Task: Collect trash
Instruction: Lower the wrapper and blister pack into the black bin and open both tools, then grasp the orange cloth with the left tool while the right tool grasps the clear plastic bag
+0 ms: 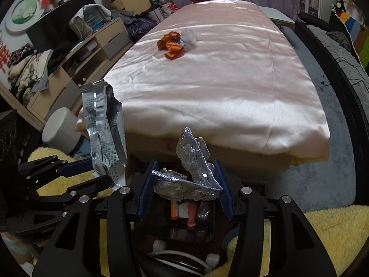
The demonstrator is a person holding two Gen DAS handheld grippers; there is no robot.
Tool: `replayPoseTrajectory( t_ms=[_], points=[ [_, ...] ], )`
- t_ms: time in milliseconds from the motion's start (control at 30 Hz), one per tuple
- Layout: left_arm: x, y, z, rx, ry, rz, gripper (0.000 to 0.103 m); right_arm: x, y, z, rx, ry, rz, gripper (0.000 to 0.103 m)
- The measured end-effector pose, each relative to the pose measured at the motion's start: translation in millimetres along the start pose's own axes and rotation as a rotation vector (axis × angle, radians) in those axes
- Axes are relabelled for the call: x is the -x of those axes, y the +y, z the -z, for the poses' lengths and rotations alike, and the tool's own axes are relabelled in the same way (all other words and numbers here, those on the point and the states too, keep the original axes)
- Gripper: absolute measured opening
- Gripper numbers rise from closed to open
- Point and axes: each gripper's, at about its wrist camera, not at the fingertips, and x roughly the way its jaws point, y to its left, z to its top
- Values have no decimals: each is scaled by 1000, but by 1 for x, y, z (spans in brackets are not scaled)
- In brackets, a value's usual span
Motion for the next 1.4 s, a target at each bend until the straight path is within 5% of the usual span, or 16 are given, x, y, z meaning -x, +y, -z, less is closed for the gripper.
replayPoseTrajectory(
  t_ms=[267,533,667,900,1000,1400],
  points=[
    [-54,3,39,18,165,1,41,-48,-5,33,-38,135,15,50],
    [-71,17,47,53,218,-6,42,-73,-4,42,-63,198,-21,53],
    [-76,19,43,67,227,-34,51,-74,-3,39,-55,200,-19,71],
    [-64,22,30,71,180,-88,79,-60,-8,23,-63,156,12,78],
    [-53,24,18,72,142,-94,88,-46,-13,14,-68,108,34,88],
    [-31,33,-50,74,30,-121,94,-16,-38,-58,-79,-16,68,90]
  ],
)
